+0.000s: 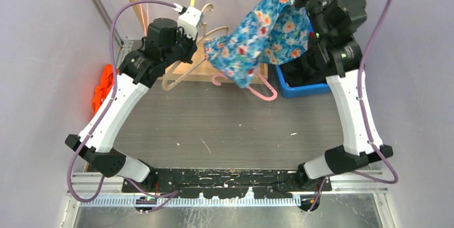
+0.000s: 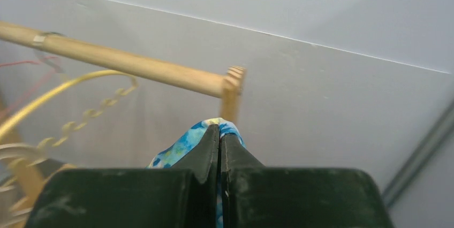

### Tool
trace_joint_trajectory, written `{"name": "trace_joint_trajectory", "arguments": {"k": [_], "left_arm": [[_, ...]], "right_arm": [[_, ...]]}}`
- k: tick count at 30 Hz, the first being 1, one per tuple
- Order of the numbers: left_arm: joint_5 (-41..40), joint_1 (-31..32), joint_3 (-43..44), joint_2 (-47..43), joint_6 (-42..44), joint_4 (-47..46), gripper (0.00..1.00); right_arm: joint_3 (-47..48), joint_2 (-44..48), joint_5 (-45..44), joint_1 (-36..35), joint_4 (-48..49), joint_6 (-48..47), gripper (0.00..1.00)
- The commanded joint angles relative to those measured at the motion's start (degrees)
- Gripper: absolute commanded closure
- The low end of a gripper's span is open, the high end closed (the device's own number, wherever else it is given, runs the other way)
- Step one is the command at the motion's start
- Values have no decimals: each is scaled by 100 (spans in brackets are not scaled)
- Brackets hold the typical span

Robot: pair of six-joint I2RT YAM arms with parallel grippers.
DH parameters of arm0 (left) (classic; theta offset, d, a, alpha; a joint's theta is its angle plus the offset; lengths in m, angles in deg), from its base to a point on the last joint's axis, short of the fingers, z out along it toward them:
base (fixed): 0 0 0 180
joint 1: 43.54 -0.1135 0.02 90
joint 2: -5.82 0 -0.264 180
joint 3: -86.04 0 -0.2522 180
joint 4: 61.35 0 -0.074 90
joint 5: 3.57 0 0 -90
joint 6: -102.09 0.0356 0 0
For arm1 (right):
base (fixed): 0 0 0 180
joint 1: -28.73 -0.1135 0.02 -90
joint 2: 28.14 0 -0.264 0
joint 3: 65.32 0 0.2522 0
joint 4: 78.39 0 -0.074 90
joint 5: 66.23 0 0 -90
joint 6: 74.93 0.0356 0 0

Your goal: Remove the skirt from the hanger

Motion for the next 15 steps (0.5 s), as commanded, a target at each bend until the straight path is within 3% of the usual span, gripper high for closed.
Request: {"name": "trace_joint_trajectory", "arguments": {"k": [1, 15], "left_arm": [[-175, -26, 112, -165, 162, -446, 100], [-225, -25, 103, -244, 343, -394, 100]], "right_arm": [[204, -359, -1873, 124, 884, -982, 99], [-806, -117, -3233, 567, 1895, -2347, 99]]}}
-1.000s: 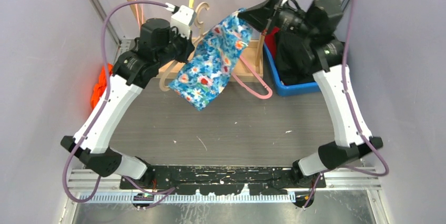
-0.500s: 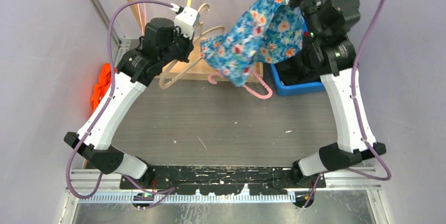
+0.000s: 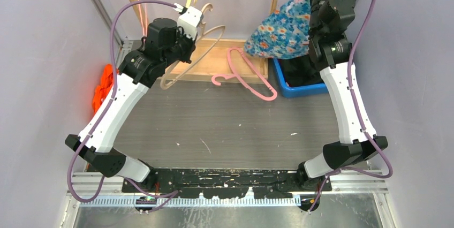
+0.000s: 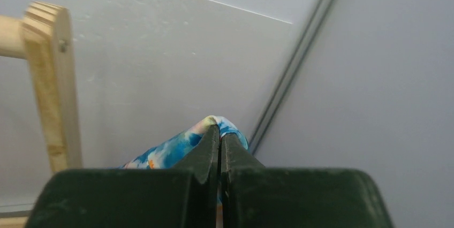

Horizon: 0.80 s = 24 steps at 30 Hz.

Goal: Remove the skirt from the hanger
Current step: Remove the skirt from the hanger, then place the skirt in the bin.

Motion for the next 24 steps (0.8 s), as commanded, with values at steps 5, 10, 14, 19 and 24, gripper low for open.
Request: {"name": "trace_joint_trajectory", "arguments": {"k": [5, 10, 14, 19, 24], "left_arm": [[-176, -23, 92, -292, 220, -319, 100], [-203, -23, -5, -386, 244, -321, 100], [-220, -19, -9, -436, 278, -304, 100], [-260, -22, -44, -483, 303, -303, 100], [-275, -23, -29, -506, 318, -266, 100]], "right_arm": [[-585, 406, -1214, 321, 1349, -993, 99], [-495, 342, -1379, 752, 1648, -1239, 99], [-372, 213, -1316, 1110, 1715, -1335, 99], [-407, 92, -1220, 1226, 1601, -1196, 99], [-496, -242, -1232, 1292, 1783, -1301, 99]]}}
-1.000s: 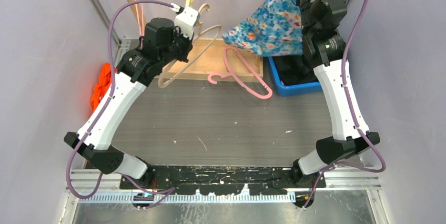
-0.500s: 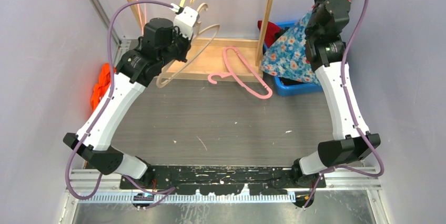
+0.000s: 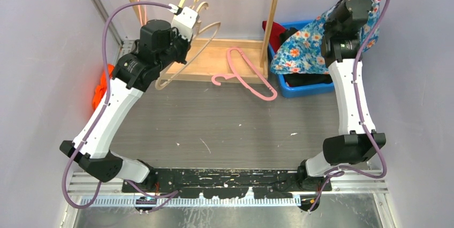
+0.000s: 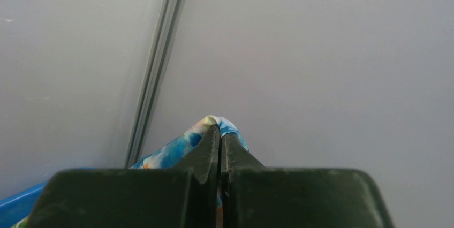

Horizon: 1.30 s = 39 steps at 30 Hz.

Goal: Remove the skirt from the hanger
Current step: Place the skirt in the bin.

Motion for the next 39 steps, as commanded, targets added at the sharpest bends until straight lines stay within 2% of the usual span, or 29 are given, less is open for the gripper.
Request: {"name": "trace_joint_trajectory", "arguments": {"k": [1, 11, 16, 21, 23, 28, 30, 32, 39], "left_arm": [[-96, -23, 54, -232, 82, -275, 100], [-218, -27, 156, -98, 146, -172, 100], [-192, -25, 239, 75, 145, -180, 100], [-203, -30, 316, 148, 144, -151, 100], [-251, -26, 345, 157, 161, -117, 100], [-373, -32, 355, 186, 168, -65, 100], [-398, -30, 372, 231, 157, -66, 100], [-408, -32, 434, 296, 165, -37, 100], [-515, -32, 738, 568, 231, 37, 100]], "right_arm": [[65, -274, 28, 64, 534, 20, 99], [-1318, -583, 136, 72, -291, 2731, 99], [-1763, -475, 1168, -16, -1132, 4850, 99], [-2811, -324, 1839, -101, -1175, 6350, 99], [-2956, -450, 2212, -100, -1281, 6755, 99], [-3409, -674, 2381, -173, -1623, 8339, 99], [-3390, -882, 2060, -196, -1755, 8377, 99], [-3085, -1191, 1328, -180, -2039, 8100, 99], [-1400, -2599, 244, 178, -2677, 7264, 99]]}}
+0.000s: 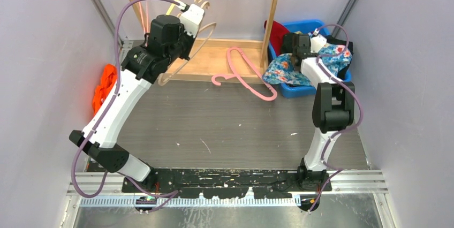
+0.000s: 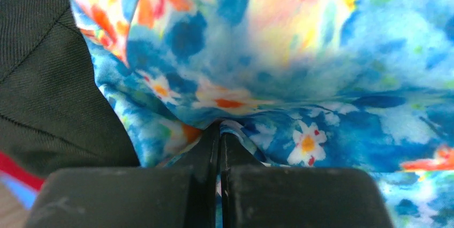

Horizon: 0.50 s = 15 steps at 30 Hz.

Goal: Remove the skirt from the hanger
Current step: Place the skirt in the bin.

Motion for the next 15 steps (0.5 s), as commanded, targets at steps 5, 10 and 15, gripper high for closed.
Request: {"name": "trace_joint_trajectory", "arguments": {"k": [5, 10, 15], "left_arm": [[-202, -42, 492, 209, 90, -118, 100], [-147, -32, 619, 357, 52, -83, 100], [-131, -32, 495, 297, 40, -158, 100]], "right_arm": [[2066, -1401, -1194, 647, -474, -570, 99], [2029, -1420, -1118, 747, -441, -914, 99], [1063, -811, -302, 718, -266, -527, 99]]}}
